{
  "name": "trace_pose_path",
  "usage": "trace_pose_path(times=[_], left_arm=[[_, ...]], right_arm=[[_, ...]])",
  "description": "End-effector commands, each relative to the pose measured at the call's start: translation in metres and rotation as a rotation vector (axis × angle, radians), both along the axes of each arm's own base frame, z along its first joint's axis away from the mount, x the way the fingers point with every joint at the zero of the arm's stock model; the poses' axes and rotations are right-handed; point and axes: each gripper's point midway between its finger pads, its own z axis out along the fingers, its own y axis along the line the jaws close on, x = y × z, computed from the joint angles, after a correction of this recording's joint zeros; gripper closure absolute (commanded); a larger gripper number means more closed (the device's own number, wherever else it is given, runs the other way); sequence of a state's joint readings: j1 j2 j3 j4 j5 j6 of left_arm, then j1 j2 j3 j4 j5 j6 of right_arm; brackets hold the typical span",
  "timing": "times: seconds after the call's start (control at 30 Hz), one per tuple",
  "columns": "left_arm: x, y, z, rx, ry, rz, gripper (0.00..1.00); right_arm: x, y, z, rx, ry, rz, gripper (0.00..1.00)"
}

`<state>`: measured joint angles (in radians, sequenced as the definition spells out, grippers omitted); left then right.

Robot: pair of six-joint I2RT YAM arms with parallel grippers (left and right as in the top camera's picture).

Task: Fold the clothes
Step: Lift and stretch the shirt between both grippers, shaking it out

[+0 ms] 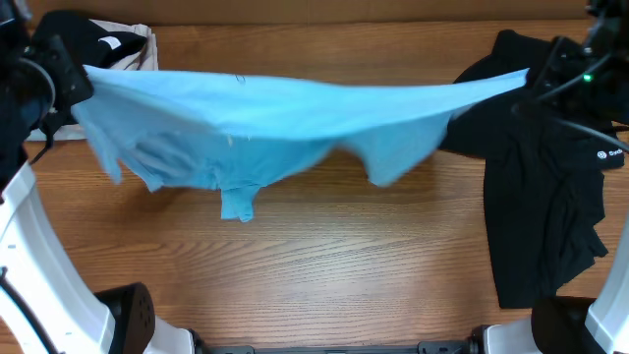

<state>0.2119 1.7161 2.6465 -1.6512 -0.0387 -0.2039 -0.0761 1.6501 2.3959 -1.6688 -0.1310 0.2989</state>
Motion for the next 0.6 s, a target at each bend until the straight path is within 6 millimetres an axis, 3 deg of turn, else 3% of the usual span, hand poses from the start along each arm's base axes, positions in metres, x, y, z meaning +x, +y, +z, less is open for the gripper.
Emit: trace_pose_path(times=[0.0, 0.3, 0.47, 0.57], left_arm=[[-0.008, 0.004, 0.009, 0.008, -0.029, 0.019, 0.96], [-0.017, -0.007, 0.019, -0.013, -0.065, -0.027, 0.96], [-0.027, -0.009, 0.024, 0.007, -0.075, -0.04, 0.96], [-0.033, -0.011, 0.037, 0.019, -0.126, -0.04, 0.96]], right_arm=[[-0.009, -0.009, 0.016, -0.016, -0.053, -0.016, 0.96], [-0.042, -0.006, 0.045, -0.028, -0.147, -0.017, 0.96], [-0.051, -0.005, 0.049, -0.038, -0.16, -0.007, 0.96], [-0.055, -0.005, 0.061, -0.047, -0.216, -0.005, 0.96]])
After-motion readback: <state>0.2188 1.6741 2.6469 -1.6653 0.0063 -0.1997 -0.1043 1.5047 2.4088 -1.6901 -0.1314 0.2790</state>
